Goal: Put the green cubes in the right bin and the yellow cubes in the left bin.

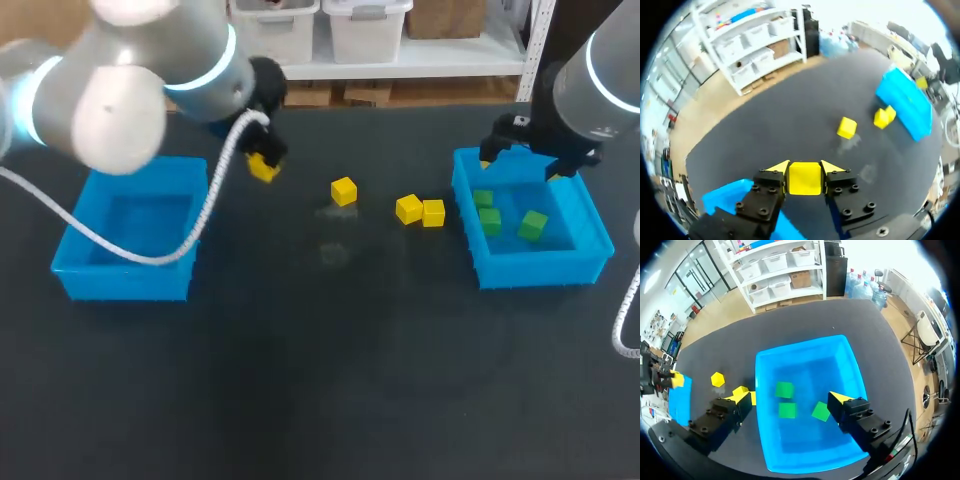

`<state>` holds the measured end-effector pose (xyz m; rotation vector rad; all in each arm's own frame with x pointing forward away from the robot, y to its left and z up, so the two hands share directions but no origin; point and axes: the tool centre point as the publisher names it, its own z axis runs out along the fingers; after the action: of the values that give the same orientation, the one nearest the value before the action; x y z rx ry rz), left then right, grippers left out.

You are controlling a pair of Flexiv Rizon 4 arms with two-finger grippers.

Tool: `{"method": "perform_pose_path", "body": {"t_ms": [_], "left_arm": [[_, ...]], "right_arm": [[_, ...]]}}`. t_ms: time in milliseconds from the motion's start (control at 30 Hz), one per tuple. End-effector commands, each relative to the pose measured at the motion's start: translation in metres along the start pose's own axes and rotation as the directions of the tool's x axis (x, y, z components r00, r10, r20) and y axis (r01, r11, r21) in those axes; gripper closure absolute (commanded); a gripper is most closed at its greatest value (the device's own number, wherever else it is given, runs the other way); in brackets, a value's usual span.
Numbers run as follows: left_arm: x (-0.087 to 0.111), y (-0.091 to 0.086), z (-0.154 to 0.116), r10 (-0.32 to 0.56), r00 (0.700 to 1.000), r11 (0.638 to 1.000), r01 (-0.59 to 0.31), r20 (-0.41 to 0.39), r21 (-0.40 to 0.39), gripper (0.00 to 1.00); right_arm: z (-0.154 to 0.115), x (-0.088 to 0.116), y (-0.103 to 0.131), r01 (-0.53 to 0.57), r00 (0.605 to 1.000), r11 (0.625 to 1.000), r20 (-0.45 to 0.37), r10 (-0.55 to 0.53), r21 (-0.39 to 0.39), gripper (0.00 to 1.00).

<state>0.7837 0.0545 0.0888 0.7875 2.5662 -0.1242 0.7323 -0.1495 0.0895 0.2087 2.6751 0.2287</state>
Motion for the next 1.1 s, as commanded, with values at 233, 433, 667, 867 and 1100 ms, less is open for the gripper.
{"method": "perform_pose_path", "body": {"t_ms": [233,433,667,867,1100], "left_arm": [[0.048,0.067,-0.094,-0.13,0.983,0.985,0.144,0.132,-0.098,1.0],[0.088,0.092,-0.101,-0.179,0.98,0.969,0.191,0.086,-0.157,1.0],[0.128,0.111,-0.092,-0.248,0.969,0.958,0.247,0.015,-0.146,1.0],[0.131,0.114,-0.091,-0.251,0.968,0.956,0.246,-0.011,-0.157,0.0],[0.096,0.092,-0.085,-0.134,0.991,0.987,0.133,-0.005,-0.093,0.0]], "right_arm": [[-0.001,0.002,-0.001,-0.001,1.0,1.0,0.007,0.001,0.001,0.0],[-0.001,0.002,-0.001,-0.001,1.0,1.0,0.007,0.001,0.001,0.0],[-0.001,0.002,-0.001,-0.001,1.0,1.0,0.007,0.001,0.001,0.0],[-0.001,0.002,-0.001,-0.001,1.0,1.0,0.007,0.001,0.001,0.0],[-0.001,0.002,-0.001,-0.001,1.0,1.0,0.007,0.001,0.001,0.0]]}}
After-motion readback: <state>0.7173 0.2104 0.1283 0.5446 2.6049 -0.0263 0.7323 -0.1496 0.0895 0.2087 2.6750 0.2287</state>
